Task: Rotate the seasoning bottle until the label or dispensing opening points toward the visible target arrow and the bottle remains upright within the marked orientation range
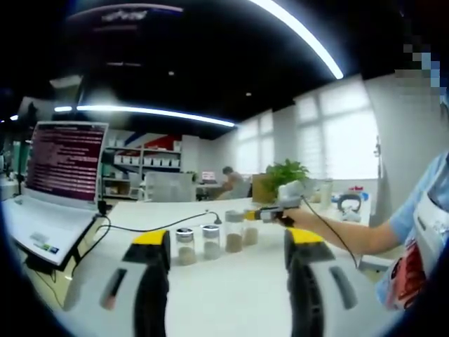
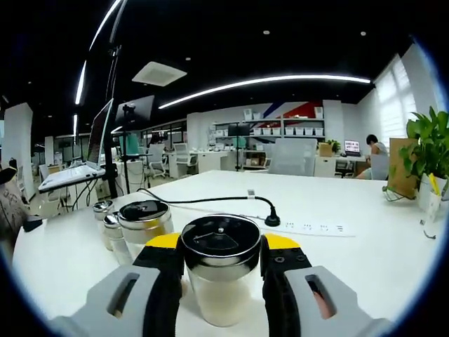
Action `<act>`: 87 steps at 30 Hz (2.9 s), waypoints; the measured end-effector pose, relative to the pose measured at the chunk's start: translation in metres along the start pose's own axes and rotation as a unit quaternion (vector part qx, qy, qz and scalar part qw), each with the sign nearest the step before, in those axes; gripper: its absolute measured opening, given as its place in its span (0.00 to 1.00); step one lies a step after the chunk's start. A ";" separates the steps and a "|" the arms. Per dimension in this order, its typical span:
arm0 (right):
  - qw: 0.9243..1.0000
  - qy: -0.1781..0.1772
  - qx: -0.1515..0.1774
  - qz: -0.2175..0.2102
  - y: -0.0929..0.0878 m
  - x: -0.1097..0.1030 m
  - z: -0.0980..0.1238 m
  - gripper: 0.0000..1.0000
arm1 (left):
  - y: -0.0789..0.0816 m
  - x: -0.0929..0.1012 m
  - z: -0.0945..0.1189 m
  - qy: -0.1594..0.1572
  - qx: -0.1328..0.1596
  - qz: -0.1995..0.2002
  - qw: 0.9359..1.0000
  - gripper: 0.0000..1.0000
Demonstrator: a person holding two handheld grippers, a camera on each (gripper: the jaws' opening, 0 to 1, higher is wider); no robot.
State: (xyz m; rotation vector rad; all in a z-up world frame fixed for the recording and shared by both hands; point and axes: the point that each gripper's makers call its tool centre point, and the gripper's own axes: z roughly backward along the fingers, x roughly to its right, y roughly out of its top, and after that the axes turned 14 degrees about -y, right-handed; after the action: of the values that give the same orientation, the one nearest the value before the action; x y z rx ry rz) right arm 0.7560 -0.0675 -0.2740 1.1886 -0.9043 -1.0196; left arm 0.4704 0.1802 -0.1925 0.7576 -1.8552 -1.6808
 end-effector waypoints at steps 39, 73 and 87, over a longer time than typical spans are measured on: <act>1.000 -0.009 0.019 -0.008 0.001 0.002 0.001 0.41 | -0.001 -0.001 0.003 0.003 -0.006 -0.006 1.000 0.72; 0.999 0.018 0.033 0.007 0.028 -0.008 0.063 0.40 | -0.007 -0.007 0.001 0.010 -0.010 0.005 1.000 0.72; 0.999 0.031 0.043 0.008 0.032 -0.011 0.095 0.40 | -0.008 0.002 -0.006 -0.007 -0.020 -0.010 1.000 0.72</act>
State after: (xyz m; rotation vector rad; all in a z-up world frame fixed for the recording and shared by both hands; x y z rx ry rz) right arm 0.6675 -0.0818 -0.2273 1.2759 -0.9154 -0.9344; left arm 0.4732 0.1740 -0.1996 0.7518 -1.8225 -1.7352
